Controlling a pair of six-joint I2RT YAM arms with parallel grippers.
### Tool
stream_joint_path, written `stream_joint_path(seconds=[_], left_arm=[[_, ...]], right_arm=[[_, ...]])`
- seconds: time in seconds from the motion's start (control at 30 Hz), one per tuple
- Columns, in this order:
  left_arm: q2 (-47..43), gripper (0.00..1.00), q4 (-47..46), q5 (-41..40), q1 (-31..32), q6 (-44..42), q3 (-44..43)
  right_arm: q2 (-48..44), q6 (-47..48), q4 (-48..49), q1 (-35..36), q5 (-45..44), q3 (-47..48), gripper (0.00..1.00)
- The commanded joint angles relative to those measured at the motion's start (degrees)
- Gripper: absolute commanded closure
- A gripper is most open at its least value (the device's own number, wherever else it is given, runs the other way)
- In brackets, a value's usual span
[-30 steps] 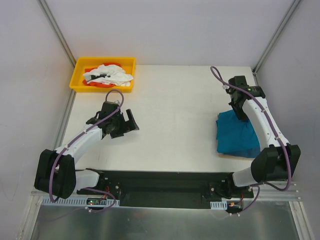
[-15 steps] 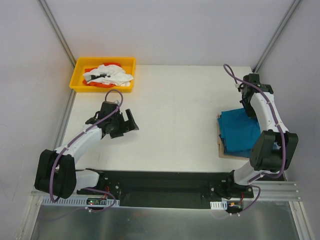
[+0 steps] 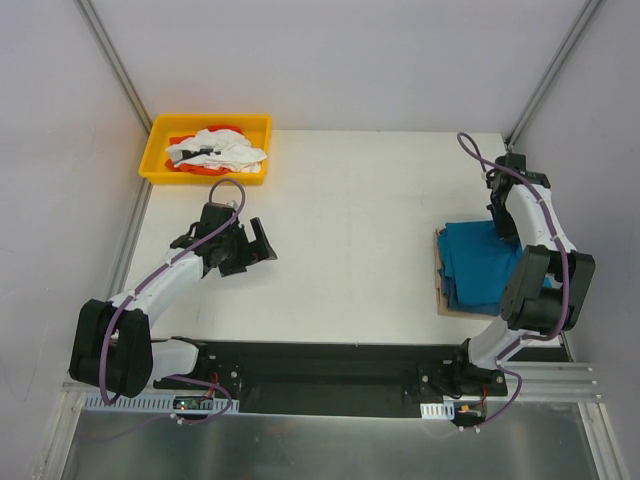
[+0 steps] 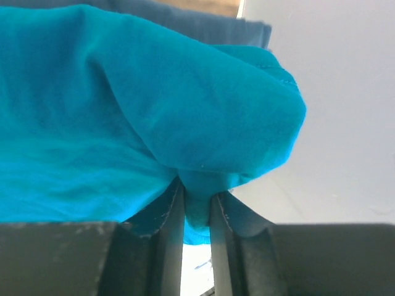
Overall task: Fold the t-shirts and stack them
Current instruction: Put the neatly folded tshirt into the corner of the board with the right arm
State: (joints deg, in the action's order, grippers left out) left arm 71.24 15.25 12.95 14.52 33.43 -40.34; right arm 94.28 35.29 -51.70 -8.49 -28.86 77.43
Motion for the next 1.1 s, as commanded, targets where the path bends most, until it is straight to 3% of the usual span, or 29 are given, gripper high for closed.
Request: stream_joint_path(seconds=[0.0, 0.17, 0.2, 0.23, 0.6, 0.83, 1.07], left_arm=[[-1.5, 0.01, -1.1, 0.4, -0.6, -1.3, 0.7], [-1.5, 0.01, -1.1, 0.3, -0.5, -1.1, 0.9], [-1.7, 0.01, -1.1, 0.3, -0.5, -1.1, 1.0], [-1.8, 0.01, -1.1, 0.3, -0.6, -1.1, 1.0], [-1.9, 0.01, -1.0, -0.4, -0.6, -0.8, 0.8], [-2.6, 0.01, -1.1, -1.4, -0.6, -0.6, 1.0], [-4.9, 0.01, -1.0, -3.3, -0.6, 0.1, 1.4]], right_arm=[[-0.3, -4.4, -1.8, -1.7, -0.1, -0.1, 0.76], [-0.3, -9.6, -5.3, -3.3, 1.5, 2.5, 0.37], [-0.5, -10.0, -5.6, -3.4, 1.7, 3.2, 0.24], [-1.3, -10.2, -5.9, -3.4, 2.0, 3.4, 0.03], [-17.6, -14.7, 4.2, -0.7, 15.1, -2.6, 0.03], [-28.4, -21.8, 15.7, 10.0, 18.8, -13.8, 0.03], [-30.2, -25.4, 28.6, 22.9, 23.2, -24.8, 0.03]])
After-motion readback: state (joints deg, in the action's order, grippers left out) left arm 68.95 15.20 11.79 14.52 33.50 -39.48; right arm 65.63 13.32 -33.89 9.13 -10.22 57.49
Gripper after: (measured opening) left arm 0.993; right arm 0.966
